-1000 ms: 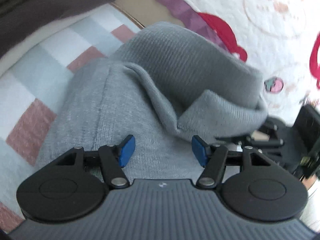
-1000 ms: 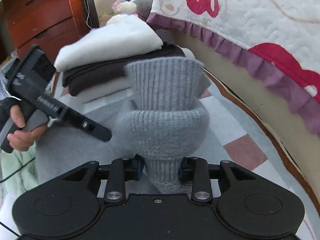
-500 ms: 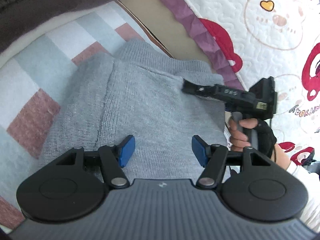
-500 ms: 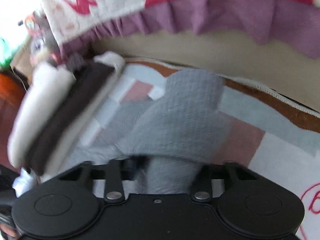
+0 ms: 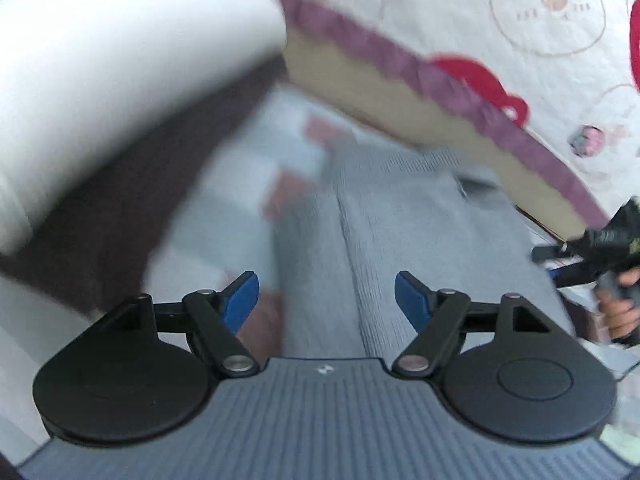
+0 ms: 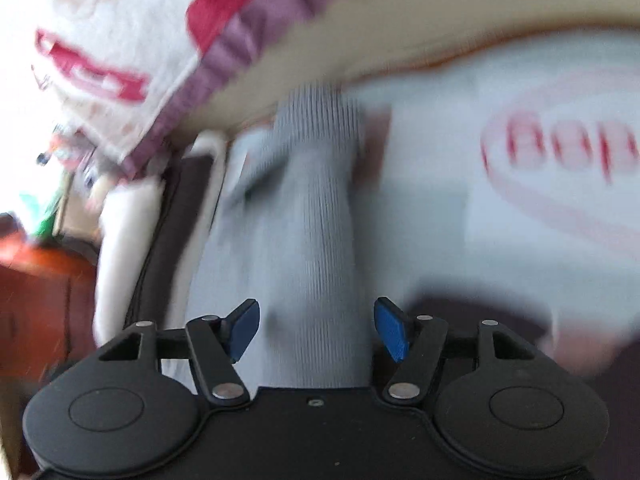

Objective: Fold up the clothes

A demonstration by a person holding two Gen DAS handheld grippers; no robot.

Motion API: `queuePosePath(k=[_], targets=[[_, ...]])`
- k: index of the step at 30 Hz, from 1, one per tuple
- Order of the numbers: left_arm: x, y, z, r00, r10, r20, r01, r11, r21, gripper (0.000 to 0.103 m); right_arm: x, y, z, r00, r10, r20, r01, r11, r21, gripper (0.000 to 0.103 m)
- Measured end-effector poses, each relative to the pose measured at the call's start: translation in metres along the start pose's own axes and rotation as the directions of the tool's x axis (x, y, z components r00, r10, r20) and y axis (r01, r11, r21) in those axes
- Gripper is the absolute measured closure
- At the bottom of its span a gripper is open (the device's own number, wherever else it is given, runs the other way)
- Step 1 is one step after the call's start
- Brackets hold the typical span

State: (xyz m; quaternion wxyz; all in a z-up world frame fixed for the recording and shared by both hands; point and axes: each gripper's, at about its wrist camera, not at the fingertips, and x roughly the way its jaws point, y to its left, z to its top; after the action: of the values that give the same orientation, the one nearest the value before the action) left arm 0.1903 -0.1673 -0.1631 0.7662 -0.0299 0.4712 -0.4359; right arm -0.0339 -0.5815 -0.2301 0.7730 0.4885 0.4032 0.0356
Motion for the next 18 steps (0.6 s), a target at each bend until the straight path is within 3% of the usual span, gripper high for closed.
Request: queuePosePath(k=[3, 6, 8, 10, 11, 13, 16, 17, 18], targets=[[0.014, 0.022, -0.013, 0.989, -0.083, -0.124, 0.075, 0.995, -0.066, 0.026, -0.005, -0.002, -0.035, 0.997, 0.060, -0.041, -0.060, 0.998, -0.003, 0.032], [0.018, 0.034, -0.024, 0.972, -0.199, -0.122, 0.187, 0.977, -0.105, 0.020, 0.003, 0.000, -0.053, 0.992, 0.088, -0.095, -0.089, 0.996, -0.004, 0.032], [0.029, 0.041, -0.024, 0.946, -0.301, -0.121, 0.278, 0.944, -0.175, 0.020, 0.014, 0.001, -0.055, 0.989, 0.102, -0.107, -0.102, 0.995, 0.005, 0.030], [0.044, 0.046, -0.028, 0.907, -0.408, -0.104, 0.364, 0.884, -0.292, 0.019, 0.025, 0.002, -0.052, 0.988, 0.115, -0.105, -0.114, 0.993, 0.018, 0.028], [0.050, 0.045, -0.030, 0.898, -0.430, -0.093, 0.382, 0.868, -0.317, 0.019, 0.031, 0.003, -0.048, 0.987, 0.131, -0.094, -0.129, 0.991, 0.027, 0.026], [0.055, 0.037, -0.031, 0.907, -0.417, -0.063, 0.387, 0.882, -0.268, 0.019, 0.042, 0.009, -0.041, 0.988, 0.133, -0.077, -0.131, 0.991, 0.037, 0.022], [0.055, 0.018, -0.032, 0.941, -0.338, -0.013, 0.330, 0.925, -0.190, 0.020, 0.047, 0.022, -0.041, 0.993, 0.109, -0.043, -0.110, 0.994, -0.017, 0.020], [0.055, 0.011, -0.033, 0.946, -0.323, -0.017, 0.317, 0.937, -0.145, 0.021, 0.045, 0.027, -0.046, 0.994, 0.104, -0.023, -0.105, 0.993, -0.062, 0.032], [0.055, 0.004, -0.035, 0.951, -0.307, -0.019, 0.304, 0.947, -0.100, 0.032, 0.043, 0.032, -0.051, 0.995, 0.099, -0.002, -0.099, 0.989, -0.106, 0.042]])
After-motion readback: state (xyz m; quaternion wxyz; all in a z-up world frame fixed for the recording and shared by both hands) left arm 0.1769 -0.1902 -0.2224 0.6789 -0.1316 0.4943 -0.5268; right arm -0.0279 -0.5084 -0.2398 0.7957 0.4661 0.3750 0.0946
